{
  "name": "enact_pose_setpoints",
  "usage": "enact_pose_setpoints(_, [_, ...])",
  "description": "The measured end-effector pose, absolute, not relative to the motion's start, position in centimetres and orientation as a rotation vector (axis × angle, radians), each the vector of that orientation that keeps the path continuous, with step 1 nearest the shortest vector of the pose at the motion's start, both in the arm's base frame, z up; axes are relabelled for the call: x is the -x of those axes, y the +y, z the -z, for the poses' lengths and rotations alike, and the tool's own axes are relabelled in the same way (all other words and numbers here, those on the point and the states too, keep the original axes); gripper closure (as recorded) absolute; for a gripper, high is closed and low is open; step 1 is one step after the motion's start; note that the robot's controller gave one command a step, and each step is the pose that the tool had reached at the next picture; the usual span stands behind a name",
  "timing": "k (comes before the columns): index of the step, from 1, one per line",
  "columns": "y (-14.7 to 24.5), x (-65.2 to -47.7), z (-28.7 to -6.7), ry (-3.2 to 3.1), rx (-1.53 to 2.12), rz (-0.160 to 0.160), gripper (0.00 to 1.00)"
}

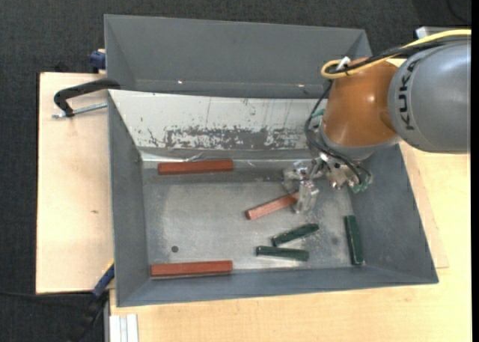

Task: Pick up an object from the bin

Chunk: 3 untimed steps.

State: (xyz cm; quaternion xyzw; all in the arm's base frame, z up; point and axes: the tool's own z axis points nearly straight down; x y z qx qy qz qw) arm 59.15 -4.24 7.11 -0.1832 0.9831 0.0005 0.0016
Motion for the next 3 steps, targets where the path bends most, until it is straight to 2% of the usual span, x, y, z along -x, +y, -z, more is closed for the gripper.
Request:
enact_pose_setpoints(1, [-4.2, -59.2, -7.1, 3.085, 0.575, -0.002, 1.0])
enact_pose_setpoints(2, [0.3, -56.8, -7.1, 3.098, 0.511, -0.001, 1.0])
enact_pose_setpoints(3, [-3.5, -56.4, -24.0, 3.061, 0.643, 0.006, 1.0])
